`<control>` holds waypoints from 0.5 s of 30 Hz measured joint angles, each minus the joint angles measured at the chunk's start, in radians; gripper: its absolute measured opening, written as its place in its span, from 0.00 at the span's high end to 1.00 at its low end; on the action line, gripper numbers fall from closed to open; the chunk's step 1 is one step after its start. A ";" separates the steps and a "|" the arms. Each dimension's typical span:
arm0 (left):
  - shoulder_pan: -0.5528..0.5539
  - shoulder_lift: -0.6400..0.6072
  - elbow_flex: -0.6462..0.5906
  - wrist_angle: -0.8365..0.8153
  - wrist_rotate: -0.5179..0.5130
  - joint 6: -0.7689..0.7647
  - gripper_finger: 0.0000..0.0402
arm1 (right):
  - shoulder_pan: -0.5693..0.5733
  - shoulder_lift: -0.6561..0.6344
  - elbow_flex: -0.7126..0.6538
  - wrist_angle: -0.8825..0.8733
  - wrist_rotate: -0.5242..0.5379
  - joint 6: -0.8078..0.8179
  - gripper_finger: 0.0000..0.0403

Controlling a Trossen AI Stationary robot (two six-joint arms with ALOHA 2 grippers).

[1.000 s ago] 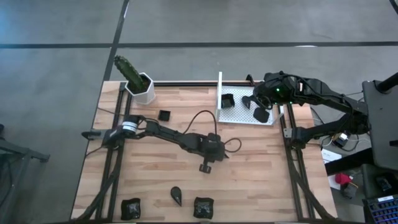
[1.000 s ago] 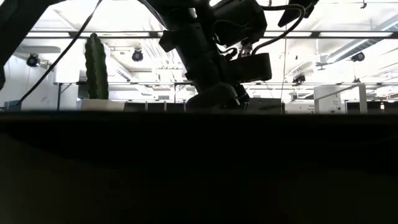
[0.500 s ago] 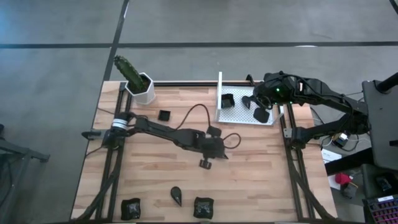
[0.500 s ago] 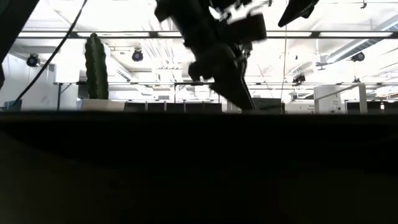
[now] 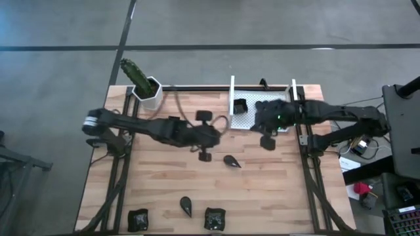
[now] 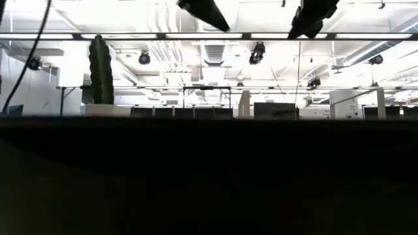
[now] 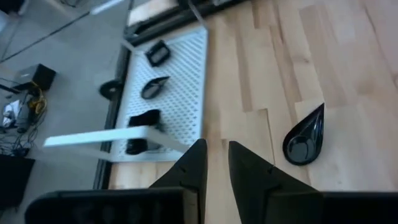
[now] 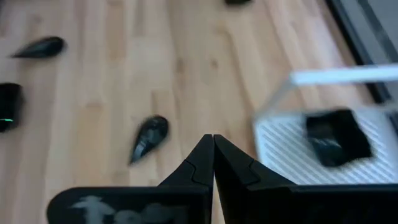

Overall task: Pick & Place Mini shaped plates
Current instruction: Stack the black drop shaped plate on top of the other black drop shaped plates on the shelf

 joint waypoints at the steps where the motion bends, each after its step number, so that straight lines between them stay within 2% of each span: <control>1: 0.000 -0.033 -0.019 -0.002 -0.009 -0.009 0.85 | 0.020 0.002 -0.024 0.043 0.000 0.014 0.98; 7: -0.003 -0.208 -0.153 -0.005 -0.055 -0.041 0.85 | 0.108 0.013 -0.158 0.254 0.002 0.132 0.98; 15: -0.008 -0.350 -0.285 0.000 -0.090 -0.095 0.85 | 0.132 0.085 -0.222 0.311 0.007 0.206 0.98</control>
